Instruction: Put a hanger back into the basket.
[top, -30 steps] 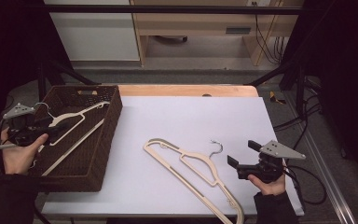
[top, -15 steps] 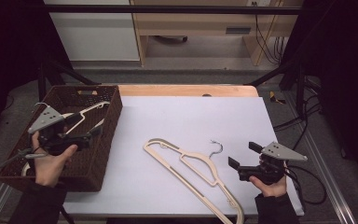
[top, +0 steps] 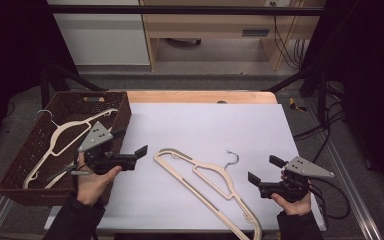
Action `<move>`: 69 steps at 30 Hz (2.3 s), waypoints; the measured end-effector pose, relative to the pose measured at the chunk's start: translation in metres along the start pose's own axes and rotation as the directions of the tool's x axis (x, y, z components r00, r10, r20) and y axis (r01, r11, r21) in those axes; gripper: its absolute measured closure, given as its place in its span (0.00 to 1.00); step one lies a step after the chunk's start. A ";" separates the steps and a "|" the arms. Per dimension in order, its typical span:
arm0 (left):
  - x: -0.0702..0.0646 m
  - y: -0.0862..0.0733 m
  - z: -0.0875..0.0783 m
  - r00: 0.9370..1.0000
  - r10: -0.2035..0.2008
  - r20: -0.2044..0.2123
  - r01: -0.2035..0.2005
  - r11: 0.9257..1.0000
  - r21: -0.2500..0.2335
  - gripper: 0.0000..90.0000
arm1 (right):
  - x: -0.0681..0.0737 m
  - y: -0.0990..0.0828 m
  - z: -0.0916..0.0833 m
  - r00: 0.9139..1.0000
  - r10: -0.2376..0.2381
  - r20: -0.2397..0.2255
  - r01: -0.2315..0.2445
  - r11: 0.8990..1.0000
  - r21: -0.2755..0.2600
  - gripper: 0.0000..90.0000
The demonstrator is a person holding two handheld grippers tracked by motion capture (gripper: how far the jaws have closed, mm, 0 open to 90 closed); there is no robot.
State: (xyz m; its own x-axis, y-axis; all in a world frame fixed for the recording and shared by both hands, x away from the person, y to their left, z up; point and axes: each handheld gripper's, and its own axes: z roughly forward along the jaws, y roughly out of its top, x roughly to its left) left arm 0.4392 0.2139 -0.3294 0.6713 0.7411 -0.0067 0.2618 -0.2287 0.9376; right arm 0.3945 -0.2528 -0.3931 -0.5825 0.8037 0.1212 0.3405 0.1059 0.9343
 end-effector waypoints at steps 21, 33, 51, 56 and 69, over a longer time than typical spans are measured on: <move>-0.053 -0.005 0.084 0.990 -0.004 0.140 -0.007 0.997 0.075 0.09 | 0.001 -0.008 -0.001 1.000 -0.008 -0.025 0.009 1.000 0.017 0.04; -0.080 -0.013 0.141 0.984 0.004 0.176 -0.031 0.988 0.152 0.12 | 0.000 -0.008 -0.003 1.000 -0.003 -0.023 0.003 1.000 0.005 0.04; -0.102 -0.035 0.201 0.979 -0.011 0.203 -0.041 0.968 0.247 0.18 | 0.000 -0.008 -0.002 1.000 -0.002 -0.026 0.002 1.000 0.003 0.04; -0.110 -0.038 0.216 0.978 -0.004 0.207 -0.053 0.962 0.268 0.22 | -0.001 -0.008 -0.002 1.000 0.005 -0.028 -0.005 1.000 0.004 0.04; -0.131 -0.051 0.249 0.977 0.016 0.214 -0.091 0.935 0.344 0.43 | -0.001 -0.008 -0.002 1.000 -0.001 -0.028 0.001 1.000 0.000 0.04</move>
State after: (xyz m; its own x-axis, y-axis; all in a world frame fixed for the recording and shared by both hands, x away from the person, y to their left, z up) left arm 0.5100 -0.0284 -0.4631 0.8085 0.5849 -0.0656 0.4220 -0.4983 0.7574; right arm 0.3909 -0.2561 -0.4000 -0.6033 0.7869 0.1298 0.3397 0.1064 0.9345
